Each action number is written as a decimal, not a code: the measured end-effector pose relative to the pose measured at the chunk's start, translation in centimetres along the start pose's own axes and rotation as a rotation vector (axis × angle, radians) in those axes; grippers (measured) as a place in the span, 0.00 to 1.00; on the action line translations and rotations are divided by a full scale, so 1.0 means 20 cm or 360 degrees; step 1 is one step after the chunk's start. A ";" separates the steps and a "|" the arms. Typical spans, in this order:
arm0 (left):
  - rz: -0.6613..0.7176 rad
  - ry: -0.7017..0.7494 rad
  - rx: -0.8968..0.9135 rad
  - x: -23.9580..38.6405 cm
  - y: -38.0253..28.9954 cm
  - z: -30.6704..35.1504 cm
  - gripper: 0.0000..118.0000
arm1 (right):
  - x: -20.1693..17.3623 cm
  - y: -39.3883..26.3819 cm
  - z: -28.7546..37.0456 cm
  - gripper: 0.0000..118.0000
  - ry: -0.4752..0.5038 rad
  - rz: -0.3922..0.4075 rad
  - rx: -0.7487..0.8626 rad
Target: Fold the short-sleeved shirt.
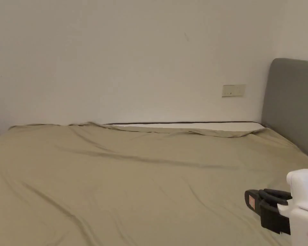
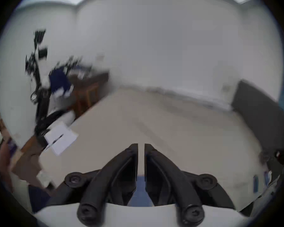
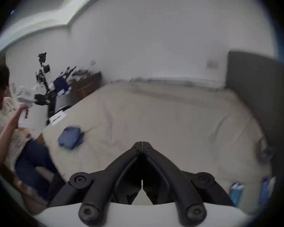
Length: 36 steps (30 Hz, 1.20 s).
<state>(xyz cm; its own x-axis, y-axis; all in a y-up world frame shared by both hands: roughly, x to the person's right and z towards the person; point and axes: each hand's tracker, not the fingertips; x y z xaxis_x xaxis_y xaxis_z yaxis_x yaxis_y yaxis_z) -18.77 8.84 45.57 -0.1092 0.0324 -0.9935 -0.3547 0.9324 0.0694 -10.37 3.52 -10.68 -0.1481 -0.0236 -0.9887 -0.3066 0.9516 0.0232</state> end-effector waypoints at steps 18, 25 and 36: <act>-0.0171 -0.0132 0.0583 1.17 0.01 0.35 0.33 | 0.32 0.37 0.20 0.31 -0.0475 0.0003 0.0415; -0.0192 -0.0077 0.0528 1.17 -0.02 0.31 1.00 | 0.39 0.20 0.07 1.00 -0.0451 0.0101 0.0385; 0.0006 -0.0124 0.0580 1.12 -0.05 0.29 1.00 | 0.30 0.32 0.09 1.00 -0.0329 -0.0214 0.0263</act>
<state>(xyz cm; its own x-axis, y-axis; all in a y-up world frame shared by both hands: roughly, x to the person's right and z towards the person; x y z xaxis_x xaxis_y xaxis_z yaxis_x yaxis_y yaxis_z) -15.52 10.68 22.67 -0.0336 0.0502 -0.9982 0.0007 0.9987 0.0502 -11.56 9.91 -16.77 0.0831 -0.1059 -0.9909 -0.1509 0.9815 -0.1176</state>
